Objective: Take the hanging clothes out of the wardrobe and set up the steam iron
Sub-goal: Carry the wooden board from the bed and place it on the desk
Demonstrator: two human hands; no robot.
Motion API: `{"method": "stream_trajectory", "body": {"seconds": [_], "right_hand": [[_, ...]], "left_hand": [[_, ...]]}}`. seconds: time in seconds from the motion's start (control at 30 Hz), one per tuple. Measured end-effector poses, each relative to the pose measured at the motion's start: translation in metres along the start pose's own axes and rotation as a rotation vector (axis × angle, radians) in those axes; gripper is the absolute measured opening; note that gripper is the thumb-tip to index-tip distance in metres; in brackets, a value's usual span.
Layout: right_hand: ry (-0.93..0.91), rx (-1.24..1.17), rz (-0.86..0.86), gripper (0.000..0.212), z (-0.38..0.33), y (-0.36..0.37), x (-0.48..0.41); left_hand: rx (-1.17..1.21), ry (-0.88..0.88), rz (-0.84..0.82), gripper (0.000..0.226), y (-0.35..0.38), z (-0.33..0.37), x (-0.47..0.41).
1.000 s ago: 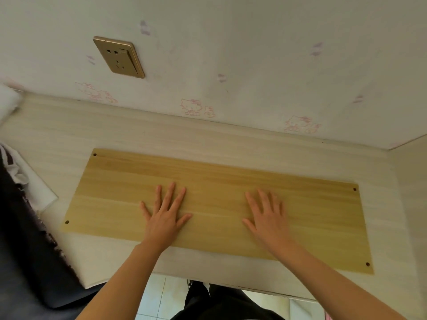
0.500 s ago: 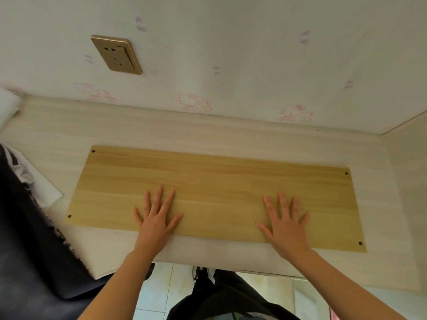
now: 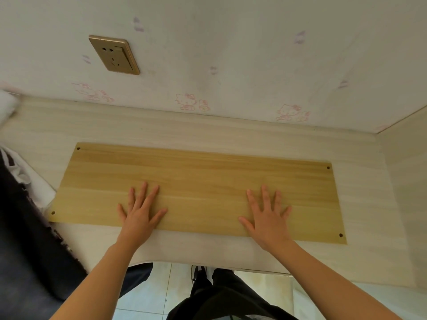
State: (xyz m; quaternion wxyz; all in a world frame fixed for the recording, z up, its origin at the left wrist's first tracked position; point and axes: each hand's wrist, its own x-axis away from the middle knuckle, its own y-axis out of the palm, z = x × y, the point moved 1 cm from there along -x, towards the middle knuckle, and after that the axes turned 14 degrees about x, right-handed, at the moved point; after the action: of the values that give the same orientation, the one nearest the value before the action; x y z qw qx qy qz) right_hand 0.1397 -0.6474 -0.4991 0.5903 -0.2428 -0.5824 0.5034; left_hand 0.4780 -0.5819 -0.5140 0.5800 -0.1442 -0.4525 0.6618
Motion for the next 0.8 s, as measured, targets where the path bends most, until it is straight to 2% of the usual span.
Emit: {"method": "stream_trajectory", "body": {"seconds": [0.17, 0.43, 0.67, 0.73, 0.8], "right_hand": [[-0.01, 0.013, -0.006, 0.085, 0.001, -0.003, 0.001], [-0.078, -0.072, -0.029, 0.066, 0.011, -0.012, 0.005], [-0.108, -0.116, -0.011, 0.063, 0.008, -0.009, 0.043], [-0.111, -0.153, 0.031, 0.069, -0.001, -0.001, 0.059], [-0.075, -0.161, 0.096, 0.062, -0.009, 0.005, 0.074]], "left_hand": [[-0.006, -0.033, -0.011, 0.066, -0.003, 0.005, -0.001], [-0.012, -0.102, 0.066, 0.057, 0.011, 0.031, 0.016], [-0.022, -0.005, 0.01, 0.053, 0.035, 0.056, 0.048], [-0.026, 0.042, -0.009, 0.052, 0.037, 0.058, 0.055], [-0.024, 0.11, -0.029, 0.05, 0.035, 0.057, 0.062]]}}
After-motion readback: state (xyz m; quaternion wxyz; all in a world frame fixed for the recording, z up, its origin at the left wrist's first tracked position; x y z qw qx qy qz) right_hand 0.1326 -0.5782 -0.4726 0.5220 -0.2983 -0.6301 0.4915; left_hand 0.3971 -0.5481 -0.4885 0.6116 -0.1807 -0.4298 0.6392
